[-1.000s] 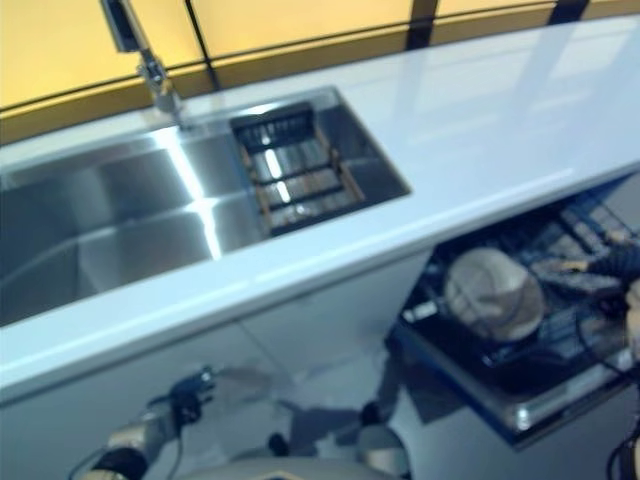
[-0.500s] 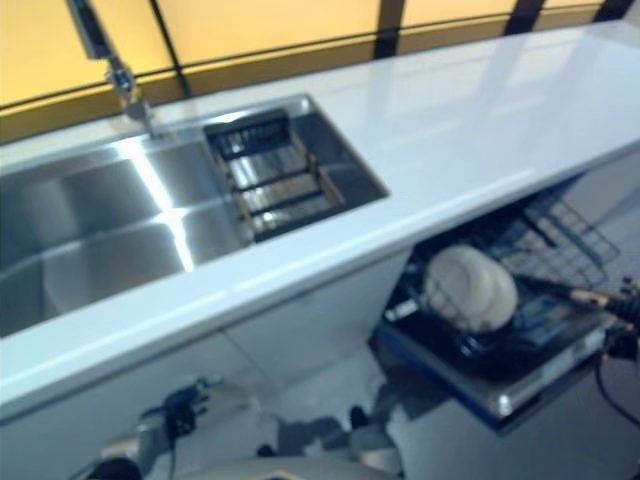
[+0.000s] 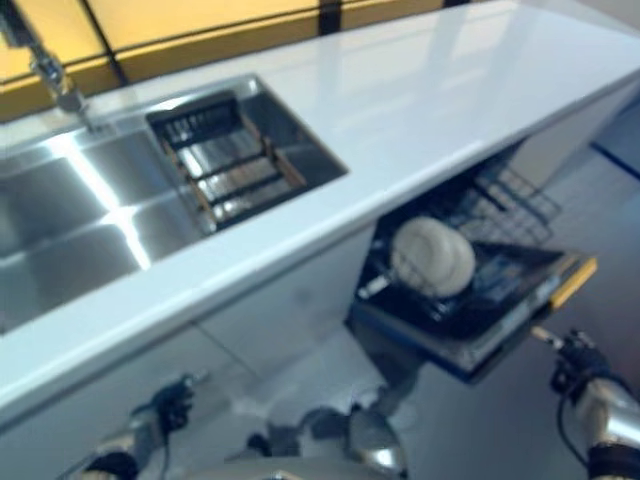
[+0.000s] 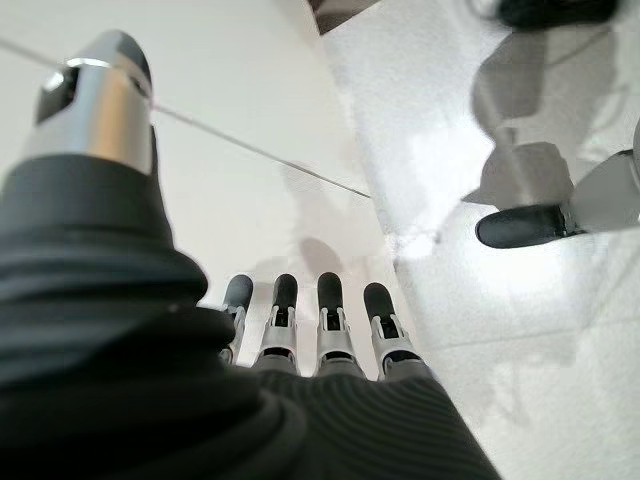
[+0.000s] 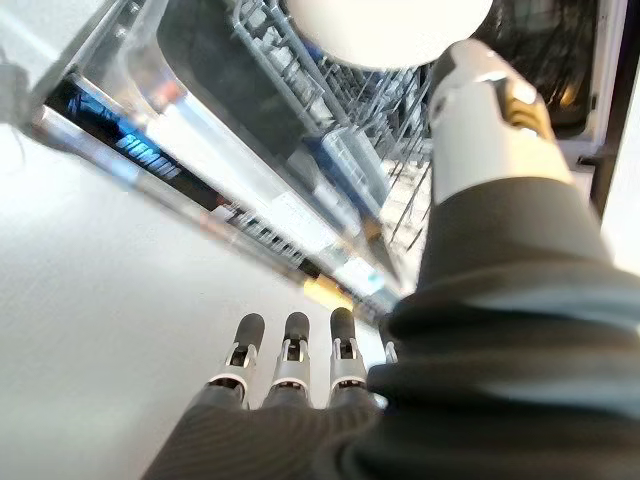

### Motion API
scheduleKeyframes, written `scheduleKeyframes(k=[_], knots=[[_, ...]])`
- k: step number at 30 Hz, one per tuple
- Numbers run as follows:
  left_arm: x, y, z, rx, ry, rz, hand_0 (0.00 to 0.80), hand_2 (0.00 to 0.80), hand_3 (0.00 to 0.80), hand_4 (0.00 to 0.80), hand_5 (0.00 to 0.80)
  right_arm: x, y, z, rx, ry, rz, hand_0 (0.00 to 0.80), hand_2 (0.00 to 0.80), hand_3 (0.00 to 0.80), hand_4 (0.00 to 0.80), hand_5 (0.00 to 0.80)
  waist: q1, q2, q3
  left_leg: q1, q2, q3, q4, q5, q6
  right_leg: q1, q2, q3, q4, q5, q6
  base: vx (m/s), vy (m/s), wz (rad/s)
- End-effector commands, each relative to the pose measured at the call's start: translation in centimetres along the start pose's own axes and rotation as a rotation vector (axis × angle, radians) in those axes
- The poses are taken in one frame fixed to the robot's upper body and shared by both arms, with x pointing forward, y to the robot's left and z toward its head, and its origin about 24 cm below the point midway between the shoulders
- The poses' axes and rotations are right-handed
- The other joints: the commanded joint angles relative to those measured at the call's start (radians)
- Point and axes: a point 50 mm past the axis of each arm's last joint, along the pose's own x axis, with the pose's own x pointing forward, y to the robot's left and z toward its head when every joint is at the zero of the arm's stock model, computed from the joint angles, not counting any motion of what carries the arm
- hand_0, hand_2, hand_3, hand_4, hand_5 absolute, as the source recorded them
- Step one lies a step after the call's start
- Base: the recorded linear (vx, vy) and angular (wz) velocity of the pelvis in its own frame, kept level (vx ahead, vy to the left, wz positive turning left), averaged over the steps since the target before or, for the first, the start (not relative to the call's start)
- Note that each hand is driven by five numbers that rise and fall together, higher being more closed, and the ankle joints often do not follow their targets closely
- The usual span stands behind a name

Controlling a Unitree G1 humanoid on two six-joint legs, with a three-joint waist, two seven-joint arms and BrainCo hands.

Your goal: Take plates into dishwasher

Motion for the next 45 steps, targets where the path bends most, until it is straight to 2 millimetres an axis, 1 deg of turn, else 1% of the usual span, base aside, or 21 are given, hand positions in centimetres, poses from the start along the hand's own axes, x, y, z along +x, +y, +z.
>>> scheduleKeyframes(k=[1, 2, 5, 6, 8, 11, 13, 15, 16, 17, 18, 20, 21, 22, 24, 26, 31, 33, 35, 39, 45], knots=[[-0.2, 2.3, 3.7, -0.055, -0.084, 0.061, 0.0, 0.0, 0.0, 0.0, 0.0, 0.9, 3.4, 3.3, 0.097, -0.154, 0.11, 0.0, 0.0, 0.0, 0.0, 0.0, 0.023, 0.004, 0.01, -0.098, -0.078, -0.167, 0.158, -0.11, 0.102, 0.087, -0.03, 0.01, -0.117, 0.144, -0.001, -0.156, -0.301, -0.7], [-0.3, 2.4, 4.6, -0.049, -0.095, 0.058, 0.0, 0.0, 0.0, 0.0, 0.0, 0.8, 3.8, 3.1, 0.115, -0.153, 0.126, 0.0, 0.0, 0.0, 0.0, 0.0, 0.03, 0.003, 0.012, -0.121, -0.077, -0.199, 0.167, -0.103, 0.098, 0.1, -0.013, 0.03, -0.113, 0.107, 0.002, -0.127, -0.286, -0.63], [-0.3, 1.8, 6.3, -0.041, -0.128, 0.018, 0.0, 0.0, 0.0, 0.0, 0.0, 0.4, 3.8, 1.5, 0.169, -0.144, 0.138, 0.0, 0.0, 0.0, 0.0, 0.0, 0.018, 0.0, 0.013, -0.168, -0.054, -0.244, 0.16, -0.058, 0.079, 0.113, 0.033, 0.075, -0.081, 0.048, 0.003, -0.131, -0.245, 0.39], [-0.3, 1.5, 6.6, -0.036, -0.14, -0.002, 0.0, 0.0, 0.0, 0.0, 0.0, 0.2, 3.6, 0.9, 0.187, -0.145, 0.132, 0.0, 0.0, 0.0, 0.0, 0.0, 0.013, 0.004, 0.017, -0.18, -0.036, -0.252, 0.146, -0.033, 0.067, 0.119, 0.055, 0.084, -0.077, 0.008, -0.008, -0.166, -0.206, 0.94], [-0.2, 1.2, 6.6, -0.034, -0.147, -0.022, 0.0, 0.0, 0.0, 0.0, 0.0, 0.1, 3.2, 0.7, 0.218, -0.154, 0.131, 0.0, 0.0, 0.0, 0.0, 0.0, 0.019, 0.006, 0.025, -0.21, -0.012, -0.255, 0.127, 0.007, 0.041, 0.144, 0.085, 0.064, -0.095, -0.053, -0.04, -0.194, -0.209, 0.8], [0.1, 1.1, 5.2, -0.101, -0.122, -0.01, 0.0, 0.0, 0.0, 0.0, 0.0, 0.3, 2.6, 0.9, 0.249, -0.141, 0.109, 0.0, 0.0, 0.0, 0.0, 0.0, 0.03, 0.01, 0.032, -0.233, 0.023, -0.262, 0.08, 0.071, 0.003, 0.164, 0.119, 0.038, -0.114, -0.081, -0.071, -0.125, -0.181, 0.41], [0.3, 2.2, 3.4, -0.156, -0.096, 0.01, 0.0, 0.0, 0.0, 0.0, 0.0, 0.6, 1.9, 0.8, 0.245, -0.108, 0.106, 0.0, 0.0, 0.0, 0.0, 0.0, 0.022, 0.022, 0.041, -0.222, 0.081, -0.246, 0.019, 0.135, -0.03, 0.173, 0.152, 0.028, -0.114, -0.1, -0.096, -0.029, -0.13, 0.15], [0.5, 2.2, 1.7, -0.187, -0.081, 0.042, 0.0, 0.0, 0.0, 0.0, 0.0, 0.8, 1.1, 0.8, 0.248, -0.08, 0.093, 0.0, 0.0, 0.0, 0.0, 0.0, 0.016, 0.023, 0.049, -0.219, 0.107, -0.22, -0.006, 0.164, -0.034, 0.187, 0.172, 0.022, -0.127, -0.1, -0.111, -0.099, -0.143, 0.17], [0.6, 1.5, 1.0, -0.192, -0.069, 0.019, 0.0, 0.0, 0.0, 0.0, 0.0, 0.9, 0.9, 0.5, 0.263, -0.067, 0.077, 0.0, 0.0, 0.0, 0.0, 0.0, 0.013, 0.023, 0.05, -0.223, 0.113, -0.191, 0.009, 0.161, -0.034, 0.188, 0.176, 0.006, -0.13, -0.099, -0.116, -0.207, -0.15, 0.26], [0.7, 0.5, 0.1, -0.181, -0.065, 0.011, 0.0, 0.0, 0.0, 0.0, 0.0, 0.9, 0.4, -0.2, 0.282, -0.055, 0.047, 0.0, 0.0, 0.0, 0.0, 0.0, 0.002, 0.018, 0.048, -0.225, 0.102, -0.134, 0.066, 0.128, -0.021, 0.178, 0.173, -0.029, -0.131, -0.091, -0.122, -0.276, -0.138, 0.48], [0.8, -0.5, -0.1, -0.177, -0.064, 0.002, 0.0, 0.0, 0.0, 0.0, 0.0, 0.9, 0.2, -0.5, 0.29, -0.05, 0.017, 0.0, 0.0, 0.0, 0.0, 0.0, -0.01, 0.006, 0.049, -0.218, 0.073, -0.104, 0.149, 0.065, -0.001, 0.171, 0.156, -0.057, -0.126, -0.087, -0.126, -0.303, -0.114, 0.83], [0.8, -1.0, -0.2, -0.156, -0.039, 0.039, 0.0, 0.0, 0.0, 0.0, 0.0, 0.9, 0.0, -0.5, 0.302, -0.053, -0.014, 0.0, 0.0, 0.0, 0.0, 0.0, -0.019, -0.008, 0.048, -0.207, 0.027, -0.097, 0.25, -0.03, 0.032, 0.152, 0.135, -0.074, -0.118, -0.075, -0.132, -0.277, -0.049, 0.99], [0.7, -0.9, -0.7, -0.16, -0.047, 0.04, 0.0, 0.0, 0.0, 0.0, 0.0, 0.8, 0.0, -0.6, 0.298, -0.054, -0.021, 0.0, 0.0, 0.0, 0.0, 0.0, -0.036, -0.018, 0.038, -0.148, -0.051, -0.119, 0.294, -0.137, 0.072, 0.105, 0.124, -0.068, -0.105, -0.054, -0.132, -0.287, 0.017, 0.69], [0.7, -1.0, -0.5, -0.165, -0.053, 0.043, 0.0, 0.0, 0.0, 0.0, 0.0, 0.8, 0.2, -0.5, 0.296, -0.051, -0.022, 0.0, 0.0, 0.0, 0.0, 0.0, -0.043, -0.007, 0.029, -0.108, -0.075, -0.134, 0.262, -0.139, 0.075, 0.074, 0.134, -0.066, -0.098, -0.041, -0.129, -0.263, 0.052, 0.39], [0.6, -0.9, 0.5, -0.15, -0.063, 0.043, 0.0, 0.0, 0.0, 0.0, 0.0, 0.7, 0.3, -0.6, 0.317, -0.041, -0.043, 0.0, 0.0, 0.0, 0.0, 0.0, -0.048, 0.023, 0.025, -0.046, -0.09, -0.167, 0.127, -0.099, 0.066, 0.052, 0.162, -0.077, -0.091, -0.035, -0.122, -0.114, 0.051, -0.09], [0.6, 0.0, 0.8, -0.092, -0.101, 0.084, 0.0, 0.0, 0.0, 0.0, 0.0, 0.6, -0.1, -1.3, 0.354, -0.02, -0.055, 0.0, 0.0, 0.0, 0.0, 0.0, -0.054, 0.023, 0.02, -0.036, -0.099, -0.177, 0.075, -0.072, 0.063, 0.045, 0.173, -0.082, -0.106, -0.014, -0.117, -0.099, -0.021, 0.49], [0.5, 0.4, 2.5, -0.067, -0.157, 0.098, 0.0, 0.0, 0.0, 0.0, 0.0, 0.3, -2.3, -1.7, 0.372, -0.001, -0.122, 0.0, 0.0, 0.0, 0.0, 0.0, -0.064, 0.025, 0.005, -0.015, -0.108, -0.175, -0.029, -0.03, 0.062, 0.027, 0.185, -0.078, -0.149, 0.018, -0.106, -0.058, 0.029, 0.27], [0.7, 0.2, -0.1, -0.122, -0.119, 0.039, 0.0, 0.0, 0.0, 0.0, 0.0, 0.1, -2.9, -3.0, 0.362, 0.021, -0.12, 0.0, 0.0, 0.0, 0.0, 0.0, -0.08, 0.018, -0.006, -0.008, -0.108, -0.156, -0.031, -0.041, 0.074, 0.016, 0.188, -0.066, -0.142, 0.014, -0.107, 0.008, 0.038, -0.11], [0.7, -0.2, -0.9, -0.128, -0.118, 0.051, 0.0, 0.0, 0.0, 0.0, 0.0, 0.1, -2.7, -3.8, 0.358, 0.041, -0.128, 0.0, 0.0, 0.0, 0.0, 0.0, -0.09, 0.008, -0.01, -0.001, -0.106, -0.134, -0.026, -0.05, 0.082, 0.021, 0.19, -0.054, -0.141, 0.011, -0.108, 0.029, 0.0, -0.21], [0.6, -0.2, -1.1, -0.124, -0.125, 0.061, 0.0, 0.0, 0.0, 0.0, 0.0, -0.2, -2.6, -4.7, 0.38, 0.083, -0.145, 0.0, 0.0, 0.0, 0.0, 0.0, -0.1, -0.007, -0.011, 0.01, -0.103, -0.116, -0.022, -0.059, 0.088, 0.023, 0.193, -0.041, -0.134, 0.011, -0.107, 0.007, -0.009, -0.13], [0.5, 0.4, -1.0, -0.12, -0.131, 0.064, 0.0, 0.0, 0.0, 0.0, 0.0, -1.2, -4.3, -6.9, 0.388, 0.15, -0.184, 0.0, 0.0, 0.0, 0.0, 0.0, -0.117, -0.011, -0.013, 0.021, -0.102, -0.098, -0.026, -0.062, 0.097, 0.023, 0.198, -0.016, -0.141, 0.024, -0.098, -0.001, 0.007, -0.12]])
